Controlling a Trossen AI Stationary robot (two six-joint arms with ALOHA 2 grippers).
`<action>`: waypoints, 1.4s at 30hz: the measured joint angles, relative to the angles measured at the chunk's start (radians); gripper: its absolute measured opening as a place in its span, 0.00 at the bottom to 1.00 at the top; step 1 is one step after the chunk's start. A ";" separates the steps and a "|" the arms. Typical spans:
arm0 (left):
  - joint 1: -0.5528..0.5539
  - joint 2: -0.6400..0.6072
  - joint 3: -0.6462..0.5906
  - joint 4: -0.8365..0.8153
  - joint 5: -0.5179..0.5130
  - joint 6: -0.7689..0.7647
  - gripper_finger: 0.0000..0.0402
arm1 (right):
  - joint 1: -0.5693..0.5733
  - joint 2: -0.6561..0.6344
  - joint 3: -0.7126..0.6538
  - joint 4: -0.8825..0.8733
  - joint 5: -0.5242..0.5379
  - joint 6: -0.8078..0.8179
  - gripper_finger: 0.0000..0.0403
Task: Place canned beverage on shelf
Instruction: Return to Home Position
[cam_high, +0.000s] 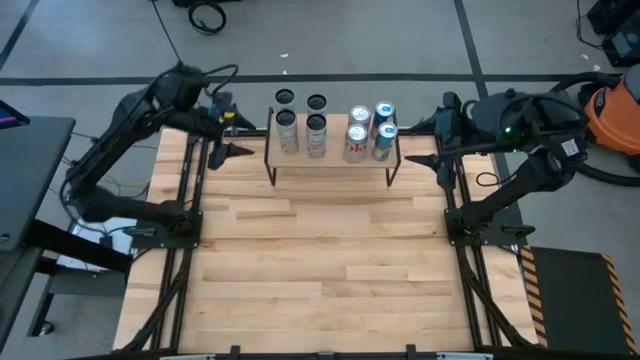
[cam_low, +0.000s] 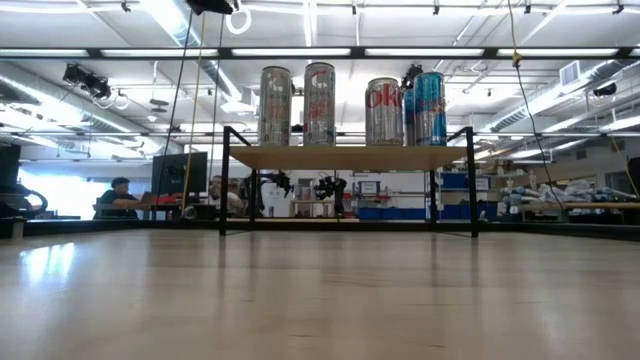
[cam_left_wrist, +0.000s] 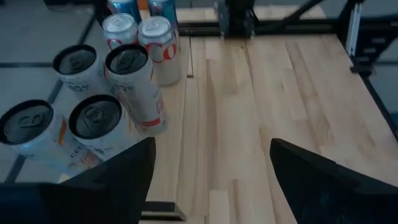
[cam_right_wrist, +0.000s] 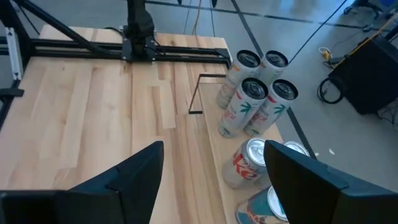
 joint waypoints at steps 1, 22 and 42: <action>-0.003 -0.032 -0.044 0.037 0.000 -0.012 0.79 | 0.004 -0.017 -0.041 0.025 0.005 -0.003 0.71; -0.203 -0.457 -0.711 0.627 -0.080 -0.222 0.79 | 0.024 -0.531 -1.097 0.754 -0.161 -0.026 0.71; -0.483 -0.518 -1.094 0.995 -0.157 -0.302 0.79 | 0.048 -0.698 -1.659 1.241 -0.274 -0.024 0.71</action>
